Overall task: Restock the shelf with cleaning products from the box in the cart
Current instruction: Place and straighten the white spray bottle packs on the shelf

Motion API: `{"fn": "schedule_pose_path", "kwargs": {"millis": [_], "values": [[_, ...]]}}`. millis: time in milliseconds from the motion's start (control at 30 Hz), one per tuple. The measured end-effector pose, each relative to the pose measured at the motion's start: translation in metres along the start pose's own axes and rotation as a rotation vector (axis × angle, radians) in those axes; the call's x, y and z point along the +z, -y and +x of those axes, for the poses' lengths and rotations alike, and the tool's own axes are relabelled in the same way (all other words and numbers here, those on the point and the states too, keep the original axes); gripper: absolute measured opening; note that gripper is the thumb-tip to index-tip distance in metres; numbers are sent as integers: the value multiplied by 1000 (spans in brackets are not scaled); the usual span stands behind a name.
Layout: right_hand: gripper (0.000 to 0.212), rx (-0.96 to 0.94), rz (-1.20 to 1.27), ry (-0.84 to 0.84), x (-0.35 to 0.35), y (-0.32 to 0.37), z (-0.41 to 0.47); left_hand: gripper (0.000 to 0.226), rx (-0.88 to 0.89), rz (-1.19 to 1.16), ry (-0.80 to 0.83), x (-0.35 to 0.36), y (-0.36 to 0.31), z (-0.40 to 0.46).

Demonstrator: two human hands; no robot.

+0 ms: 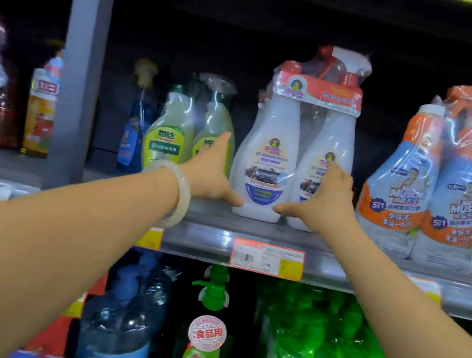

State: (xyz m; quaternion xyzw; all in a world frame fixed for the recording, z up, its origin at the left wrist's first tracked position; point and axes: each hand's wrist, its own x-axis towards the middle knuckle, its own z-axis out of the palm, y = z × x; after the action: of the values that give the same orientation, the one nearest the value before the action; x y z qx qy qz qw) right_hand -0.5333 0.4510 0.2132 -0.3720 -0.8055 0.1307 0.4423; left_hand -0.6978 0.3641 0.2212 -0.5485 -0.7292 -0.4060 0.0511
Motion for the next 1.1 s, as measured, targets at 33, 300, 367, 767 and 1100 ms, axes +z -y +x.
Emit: {"fn": "schedule_pose_path", "kwargs": {"millis": [33,300,367,767,1100], "values": [[121,-20,18,2,4,10,-6,123,14,49,-22,-13,3,-10],[88,-345,79,40,91,151,-94,75,25,306,-62,-147,79,-146],[86,-427,105,92,124,198,-130,74,-45,333,-70,-180,118,-193],[80,-820,22,945,352,447,-431,71,-833,583,31,-358,355,-521],[65,-1051,83,1231,483,605,-565,68,-1279,642,-5,-470,468,-680]]}}
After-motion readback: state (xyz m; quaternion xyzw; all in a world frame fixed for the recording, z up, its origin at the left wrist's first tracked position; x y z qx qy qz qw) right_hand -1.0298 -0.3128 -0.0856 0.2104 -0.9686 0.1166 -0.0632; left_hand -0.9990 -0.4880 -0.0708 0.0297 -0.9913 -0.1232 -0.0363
